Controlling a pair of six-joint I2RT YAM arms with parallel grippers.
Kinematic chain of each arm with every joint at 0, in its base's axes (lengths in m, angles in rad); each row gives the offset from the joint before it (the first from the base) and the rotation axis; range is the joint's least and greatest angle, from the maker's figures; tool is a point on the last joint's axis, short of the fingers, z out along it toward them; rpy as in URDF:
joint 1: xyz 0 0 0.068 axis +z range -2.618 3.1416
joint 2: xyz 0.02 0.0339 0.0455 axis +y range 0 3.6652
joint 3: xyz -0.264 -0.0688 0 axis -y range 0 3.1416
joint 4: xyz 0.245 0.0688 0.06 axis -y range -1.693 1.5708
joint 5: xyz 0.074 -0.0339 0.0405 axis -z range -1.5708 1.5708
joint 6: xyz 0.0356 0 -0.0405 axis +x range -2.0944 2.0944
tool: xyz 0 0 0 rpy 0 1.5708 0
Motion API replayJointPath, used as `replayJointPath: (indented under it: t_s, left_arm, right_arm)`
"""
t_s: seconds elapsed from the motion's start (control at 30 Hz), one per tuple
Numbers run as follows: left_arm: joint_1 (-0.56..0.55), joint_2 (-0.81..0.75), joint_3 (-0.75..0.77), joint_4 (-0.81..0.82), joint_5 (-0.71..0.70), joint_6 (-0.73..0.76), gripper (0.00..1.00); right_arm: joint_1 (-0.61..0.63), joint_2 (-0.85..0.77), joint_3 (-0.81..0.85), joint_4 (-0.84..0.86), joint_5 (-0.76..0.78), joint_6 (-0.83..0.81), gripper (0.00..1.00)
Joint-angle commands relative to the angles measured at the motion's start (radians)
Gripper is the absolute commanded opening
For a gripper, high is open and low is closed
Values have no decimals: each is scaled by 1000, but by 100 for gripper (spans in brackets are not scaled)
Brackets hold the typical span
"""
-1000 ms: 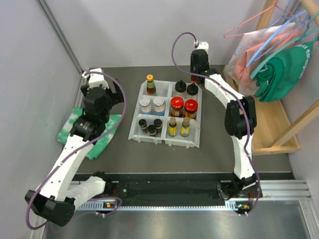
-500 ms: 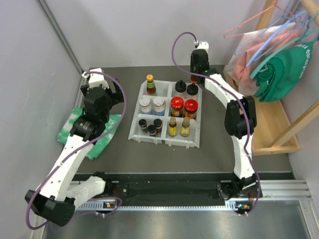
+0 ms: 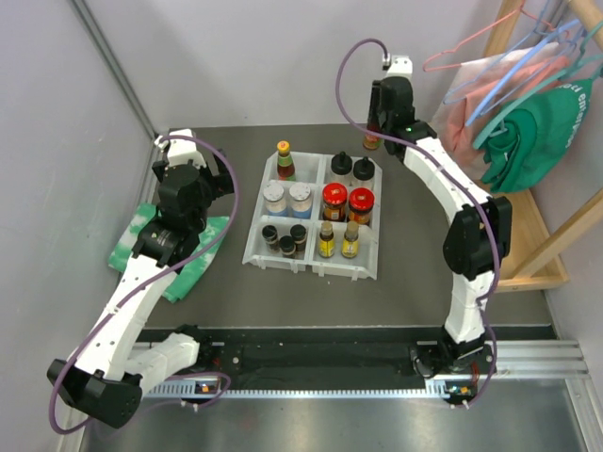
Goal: Organize the condiment bottles
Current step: Pick up the bottle from the corner of the board, then place the bottle in the storage box.
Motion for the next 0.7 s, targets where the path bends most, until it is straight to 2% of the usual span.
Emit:
replayJointPath:
  t_s: [0.0,0.3,0.5,0.67]
  left_arm:
    - [2,-3,1,33,-3,-16,99]
    - [2,-6,-1,35,-8,-17,99]
    - [2,-11,-7,35,-2,-23,99]
    - [2,-6,-4,35,6,-31,99]
  right_arm:
    - [32,-157,24,196,-27,-37,0]
    - [108,-232,12,227,-121,-70,0]
    - [148,-222,47,170,-281,-6,0]
    - [176,-191,48,127,-322,3,0]
